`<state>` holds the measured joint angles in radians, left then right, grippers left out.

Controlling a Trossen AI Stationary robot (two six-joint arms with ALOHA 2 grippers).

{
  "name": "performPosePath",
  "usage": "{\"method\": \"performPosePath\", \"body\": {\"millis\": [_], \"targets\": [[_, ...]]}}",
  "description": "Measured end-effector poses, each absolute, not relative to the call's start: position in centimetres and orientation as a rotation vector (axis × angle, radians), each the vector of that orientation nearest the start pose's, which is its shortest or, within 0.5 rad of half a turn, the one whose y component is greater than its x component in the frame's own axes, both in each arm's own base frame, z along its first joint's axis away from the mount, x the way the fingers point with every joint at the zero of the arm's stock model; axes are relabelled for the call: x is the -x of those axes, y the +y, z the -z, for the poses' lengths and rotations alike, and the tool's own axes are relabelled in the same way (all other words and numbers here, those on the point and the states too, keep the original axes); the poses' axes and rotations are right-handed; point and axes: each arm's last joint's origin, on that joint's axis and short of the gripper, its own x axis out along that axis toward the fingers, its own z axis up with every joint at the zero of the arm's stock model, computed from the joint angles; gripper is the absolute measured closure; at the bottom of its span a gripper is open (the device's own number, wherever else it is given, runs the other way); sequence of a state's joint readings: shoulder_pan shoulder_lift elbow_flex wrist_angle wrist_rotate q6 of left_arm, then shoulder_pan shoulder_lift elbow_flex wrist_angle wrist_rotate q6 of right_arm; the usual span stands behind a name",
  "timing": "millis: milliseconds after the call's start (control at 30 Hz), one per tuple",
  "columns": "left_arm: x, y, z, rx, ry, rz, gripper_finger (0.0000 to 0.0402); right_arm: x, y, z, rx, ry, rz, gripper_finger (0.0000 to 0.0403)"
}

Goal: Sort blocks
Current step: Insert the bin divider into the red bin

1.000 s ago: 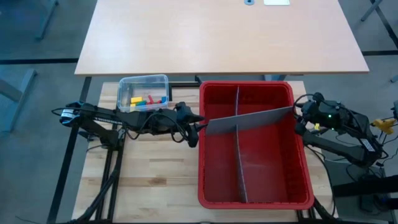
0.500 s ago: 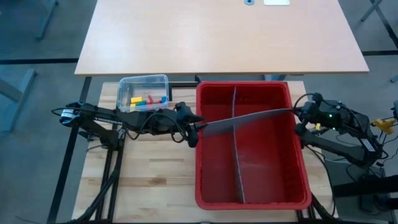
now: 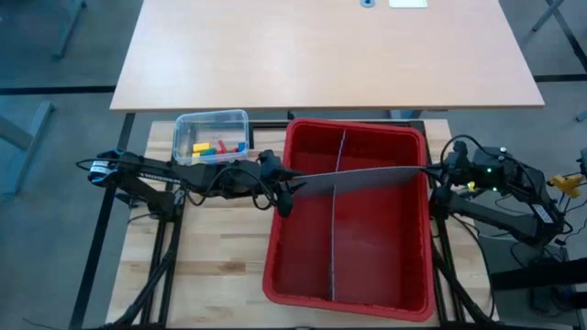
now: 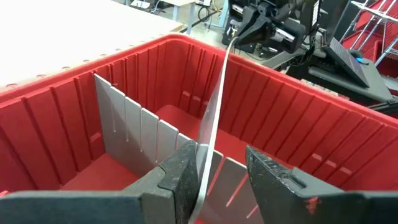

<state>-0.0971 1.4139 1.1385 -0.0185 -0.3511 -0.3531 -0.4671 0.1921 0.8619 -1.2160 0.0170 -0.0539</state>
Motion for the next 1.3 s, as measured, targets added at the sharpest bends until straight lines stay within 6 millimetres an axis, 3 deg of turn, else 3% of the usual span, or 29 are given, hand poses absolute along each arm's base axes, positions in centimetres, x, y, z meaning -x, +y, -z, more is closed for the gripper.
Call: {"method": "performPosePath", "body": {"millis": [733, 1300], "targets": [[-31.9, -2.1, -32.2, 0.271, 0.305, -0.311, 0.0288, -0.5, 0.5, -31.2, -0.184, 0.418, 0.228, 0.0402], [-31.9, -2.1, -32.1, 0.269, 0.313, -0.312, 0.0296, -0.6, 0.7, -31.3, -0.238, 0.394, 0.147, 0.0402]]}}
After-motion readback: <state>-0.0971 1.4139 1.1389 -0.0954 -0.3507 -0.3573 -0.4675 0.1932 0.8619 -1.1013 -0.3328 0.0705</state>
